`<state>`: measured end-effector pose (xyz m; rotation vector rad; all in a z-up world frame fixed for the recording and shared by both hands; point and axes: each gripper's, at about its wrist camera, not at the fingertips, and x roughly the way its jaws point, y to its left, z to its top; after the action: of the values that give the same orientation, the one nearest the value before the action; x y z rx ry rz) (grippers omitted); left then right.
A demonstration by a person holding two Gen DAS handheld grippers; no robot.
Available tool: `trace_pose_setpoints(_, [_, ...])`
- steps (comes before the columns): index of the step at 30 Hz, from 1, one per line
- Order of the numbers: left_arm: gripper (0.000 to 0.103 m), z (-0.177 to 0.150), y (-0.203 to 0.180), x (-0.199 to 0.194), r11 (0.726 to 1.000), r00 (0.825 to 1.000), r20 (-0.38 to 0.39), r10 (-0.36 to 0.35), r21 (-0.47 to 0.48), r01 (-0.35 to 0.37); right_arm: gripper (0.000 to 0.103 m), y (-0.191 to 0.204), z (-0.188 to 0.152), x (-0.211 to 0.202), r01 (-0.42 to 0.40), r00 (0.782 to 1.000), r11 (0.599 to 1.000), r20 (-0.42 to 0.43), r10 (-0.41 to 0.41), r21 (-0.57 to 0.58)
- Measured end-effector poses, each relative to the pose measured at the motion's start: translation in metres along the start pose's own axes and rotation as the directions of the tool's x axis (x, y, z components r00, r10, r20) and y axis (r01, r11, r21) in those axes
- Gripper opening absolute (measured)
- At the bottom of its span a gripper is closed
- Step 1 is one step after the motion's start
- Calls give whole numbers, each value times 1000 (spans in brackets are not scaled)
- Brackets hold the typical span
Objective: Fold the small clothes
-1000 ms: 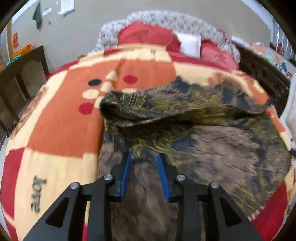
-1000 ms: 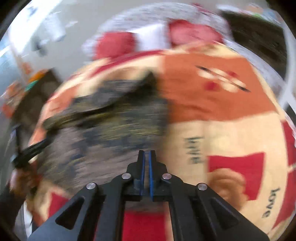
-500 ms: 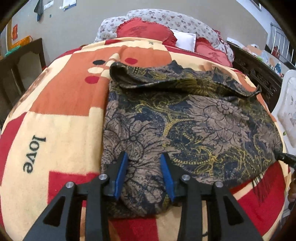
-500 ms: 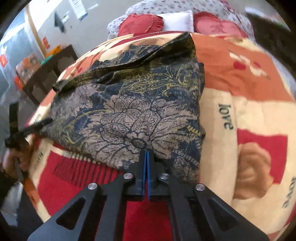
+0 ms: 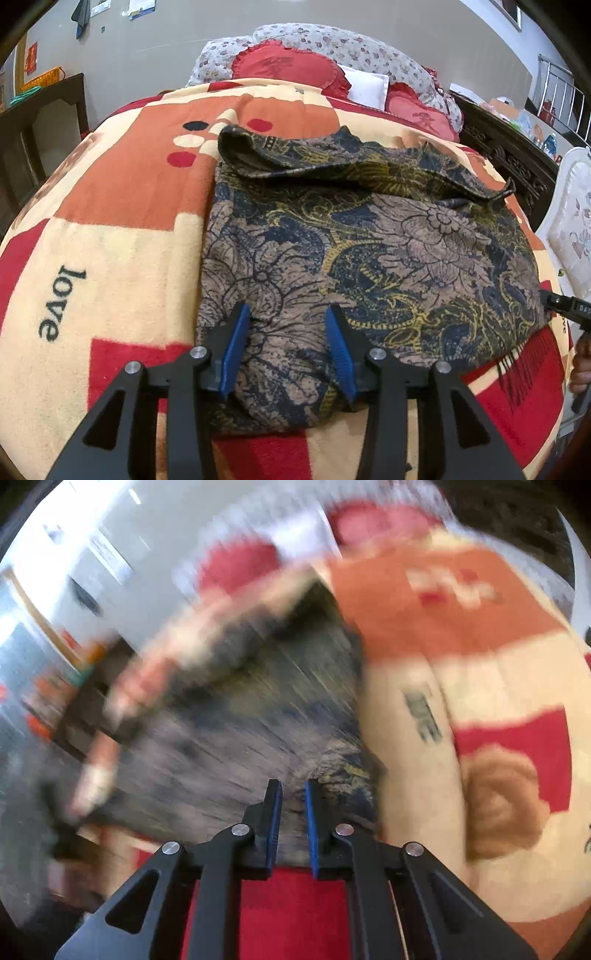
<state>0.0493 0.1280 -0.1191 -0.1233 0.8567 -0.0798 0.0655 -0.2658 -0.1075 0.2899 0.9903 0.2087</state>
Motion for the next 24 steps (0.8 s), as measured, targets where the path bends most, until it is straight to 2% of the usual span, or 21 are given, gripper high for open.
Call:
trace_pose_setpoints(1, [45,0,1,0,1000,1000,0,-3,-2,3,33,-5,-2,2,-8,1000,1000,14,7,6])
trace_pose_setpoints(3, [45,0,1,0,1000,1000,1,-5,-3,5,34,-10,-4,1,-31,999,999,22,30,27])
trace_pose_setpoints(5, [46,0,0,0,1000,1000,0,-3,1,3,35,-5,-4,-1,-8,1000,1000,21,8,5])
trace_pose_setpoints(9, [53,0,-1,0,1000,1000,-4,-9,13,9,38,-1,9,-4,25,999,1000,-40,-25,1])
trace_pose_setpoints(11, [56,0,-2,0,1000,1000,-5,-13,20,14,37,14,25,-26,56,997,998,45,-55,-22])
trace_pose_setpoints(13, [60,0,-5,0,999,1000,-6,-13,29,13,37,40,44,-39,41,993,994,114,-29,-100])
trace_pose_setpoints(14, [60,0,-5,0,1000,1000,-5,-15,28,15,37,52,51,-38,28,993,990,121,-11,-138])
trace_pose_setpoints(15, [61,0,-5,0,1000,1000,-5,-17,26,17,37,66,58,-34,22,993,982,122,1,-186])
trace_pose_setpoints(19, [61,11,-1,-7,999,999,-7,-43,-12,43,37,102,78,8,83,990,948,133,-43,-307])
trace_pose_setpoints(22, [61,29,0,-15,998,999,11,-40,-47,40,30,104,89,47,153,986,932,110,-123,-328])
trace_pose_setpoints(24, [61,42,-1,-22,993,995,31,-92,-71,94,29,94,87,69,155,988,938,55,-145,-310])
